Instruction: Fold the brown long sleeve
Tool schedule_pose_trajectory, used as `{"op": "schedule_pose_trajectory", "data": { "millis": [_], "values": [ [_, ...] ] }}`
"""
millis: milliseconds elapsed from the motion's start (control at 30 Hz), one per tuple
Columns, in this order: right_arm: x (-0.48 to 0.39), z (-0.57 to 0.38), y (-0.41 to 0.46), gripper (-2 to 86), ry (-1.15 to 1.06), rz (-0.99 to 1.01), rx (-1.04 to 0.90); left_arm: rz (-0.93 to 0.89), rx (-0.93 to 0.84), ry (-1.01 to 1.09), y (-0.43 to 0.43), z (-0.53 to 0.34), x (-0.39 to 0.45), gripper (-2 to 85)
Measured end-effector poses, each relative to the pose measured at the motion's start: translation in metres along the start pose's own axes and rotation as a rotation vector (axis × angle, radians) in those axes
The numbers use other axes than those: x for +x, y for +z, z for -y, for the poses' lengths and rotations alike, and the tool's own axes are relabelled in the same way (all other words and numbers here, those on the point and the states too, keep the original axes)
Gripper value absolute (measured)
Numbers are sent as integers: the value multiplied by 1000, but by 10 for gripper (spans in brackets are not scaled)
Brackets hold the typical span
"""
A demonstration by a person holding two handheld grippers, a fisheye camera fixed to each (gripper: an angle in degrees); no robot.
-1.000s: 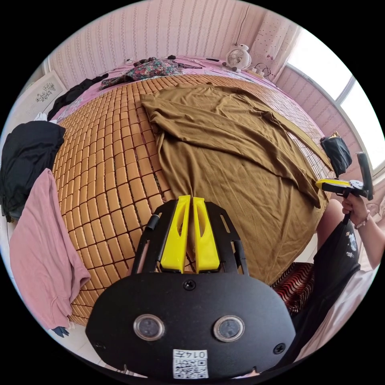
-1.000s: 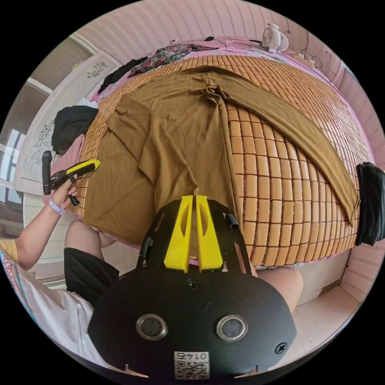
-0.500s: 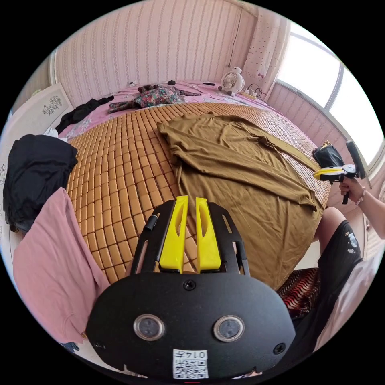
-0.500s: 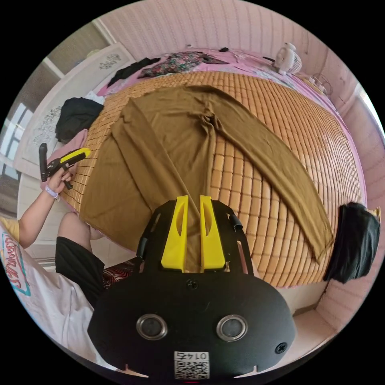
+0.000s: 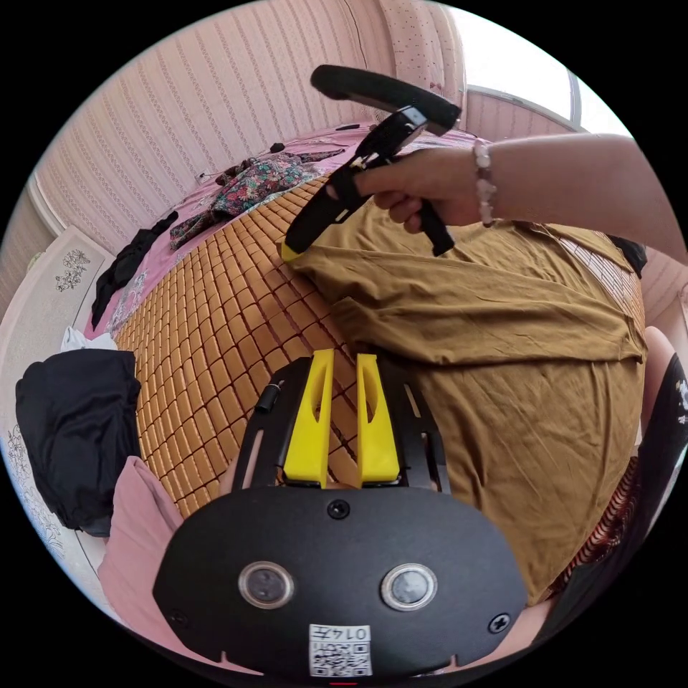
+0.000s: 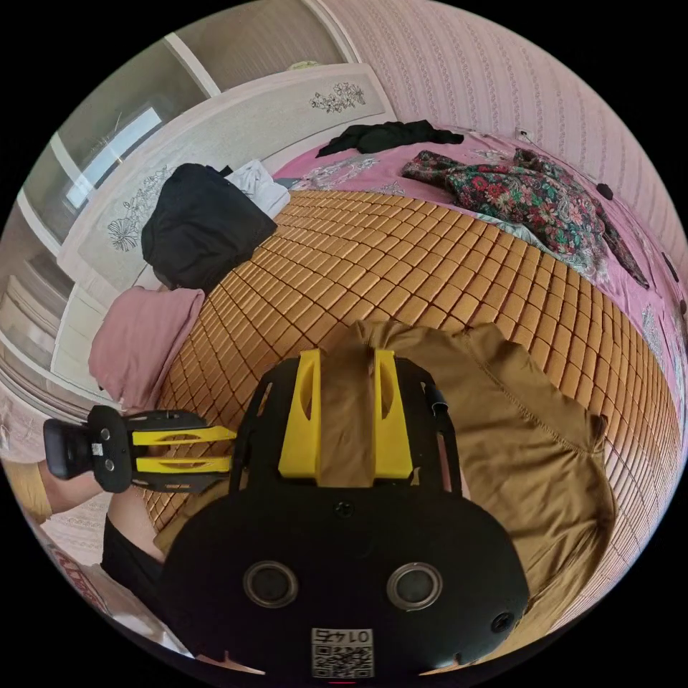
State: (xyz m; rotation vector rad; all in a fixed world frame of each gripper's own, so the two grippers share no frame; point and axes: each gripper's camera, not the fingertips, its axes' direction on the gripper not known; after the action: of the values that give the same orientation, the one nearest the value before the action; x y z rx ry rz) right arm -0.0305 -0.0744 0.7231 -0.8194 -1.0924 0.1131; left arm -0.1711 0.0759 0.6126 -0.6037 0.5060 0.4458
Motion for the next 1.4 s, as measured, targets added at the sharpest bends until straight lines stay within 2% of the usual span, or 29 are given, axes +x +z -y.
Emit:
{"op": "schedule_pose_trajectory", "data": {
  "millis": [267, 367, 500, 567, 633, 767, 867, 933, 1033, 1133, 1300, 1400],
  "values": [
    [6, -1, 0, 11, -61, 1, 0, -146, 81, -14, 0, -4, -12, 59],
    [0, -3, -7, 9, -89, 0, 13, -92, 5, -13, 24, 7, -9, 37],
    [-1, 0, -28, 10, -134, -52, 64, -44, 2, -16, 24, 6, -12, 10],
    [1, 0, -26, 10, -150, -92, 42, -30, 56, -67, 17, -8, -25, 8],
    [5, 1, -19, 11, -144, -97, 4, -105, 79, -174, 19, -18, -43, 19],
    [16, -1, -54, 28, -27, -30, 185, -249, 65, -395, 31, -32, -78, 43],
    [28, -11, -107, 46, 19, 99, 350, -176, 74, -435, 20, -40, -79, 53],
    [29, -30, -141, 56, 1, 137, 393, -138, 74, -417, 8, -44, -71, 53],
    [21, -97, -194, 61, -47, 114, 393, -130, 86, -342, -15, -50, -37, 52],
    [14, -197, -228, 58, -20, 23, 295, -245, 78, -226, -24, -50, 30, 51],
    [0, -368, -242, 54, 213, -154, -9, -501, 51, -49, -23, -29, 181, 61],
    [-5, -425, -253, 53, 339, -164, -29, -570, 0, 85, -15, -10, 273, 67]
  ]
}}
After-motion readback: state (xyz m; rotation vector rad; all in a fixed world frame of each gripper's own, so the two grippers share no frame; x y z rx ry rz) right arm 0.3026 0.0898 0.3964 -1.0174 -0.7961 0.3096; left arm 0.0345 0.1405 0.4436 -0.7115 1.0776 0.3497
